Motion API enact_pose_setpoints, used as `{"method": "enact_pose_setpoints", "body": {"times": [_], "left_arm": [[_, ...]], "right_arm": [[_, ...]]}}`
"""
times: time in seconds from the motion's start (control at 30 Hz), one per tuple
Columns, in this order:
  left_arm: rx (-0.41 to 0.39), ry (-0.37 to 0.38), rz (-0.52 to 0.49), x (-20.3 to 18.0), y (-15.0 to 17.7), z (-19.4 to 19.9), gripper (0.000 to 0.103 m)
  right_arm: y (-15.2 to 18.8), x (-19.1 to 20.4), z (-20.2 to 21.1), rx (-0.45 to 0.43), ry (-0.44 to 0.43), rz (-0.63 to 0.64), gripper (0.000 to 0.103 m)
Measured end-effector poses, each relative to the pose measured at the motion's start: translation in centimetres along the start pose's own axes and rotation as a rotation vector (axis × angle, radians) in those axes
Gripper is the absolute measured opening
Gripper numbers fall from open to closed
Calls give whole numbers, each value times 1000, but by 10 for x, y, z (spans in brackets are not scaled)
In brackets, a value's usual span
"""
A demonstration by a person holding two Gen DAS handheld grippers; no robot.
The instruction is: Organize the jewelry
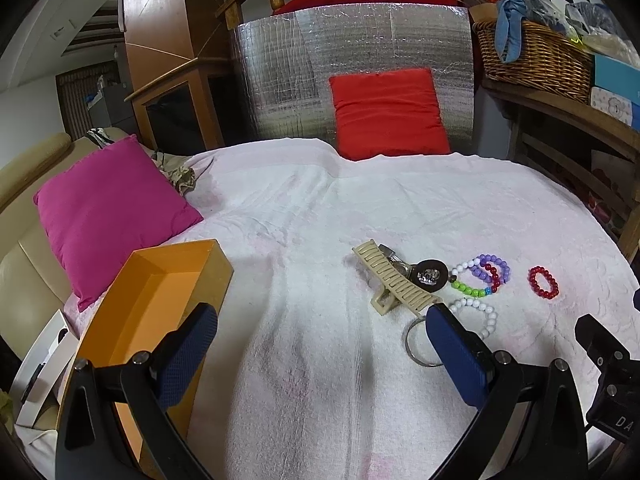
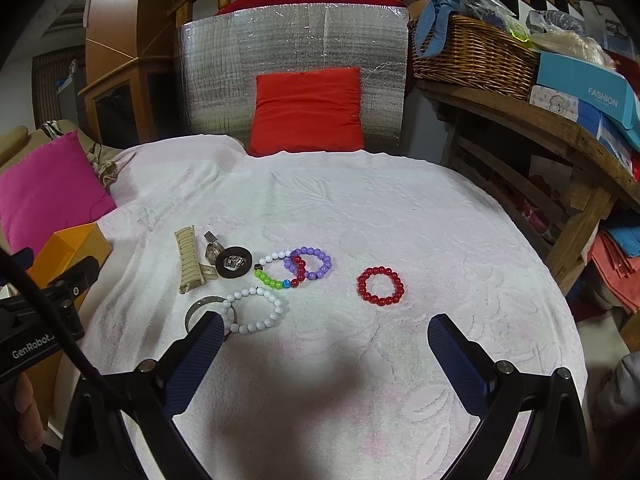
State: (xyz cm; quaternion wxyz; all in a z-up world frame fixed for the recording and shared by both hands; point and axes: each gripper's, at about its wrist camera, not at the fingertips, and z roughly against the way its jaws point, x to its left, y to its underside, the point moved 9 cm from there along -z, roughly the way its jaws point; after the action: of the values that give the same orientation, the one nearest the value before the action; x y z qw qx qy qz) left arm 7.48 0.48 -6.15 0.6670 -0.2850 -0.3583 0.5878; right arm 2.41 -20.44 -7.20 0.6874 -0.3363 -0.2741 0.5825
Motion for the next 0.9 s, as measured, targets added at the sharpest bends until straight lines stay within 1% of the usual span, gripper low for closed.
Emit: {"method": "enact_pose_setpoints", "body": {"times": [0.9], "left_arm": [[7, 7, -17, -9, 3, -2, 103]], "right_arm": [[1, -8, 0, 4, 19, -8, 103]]}}
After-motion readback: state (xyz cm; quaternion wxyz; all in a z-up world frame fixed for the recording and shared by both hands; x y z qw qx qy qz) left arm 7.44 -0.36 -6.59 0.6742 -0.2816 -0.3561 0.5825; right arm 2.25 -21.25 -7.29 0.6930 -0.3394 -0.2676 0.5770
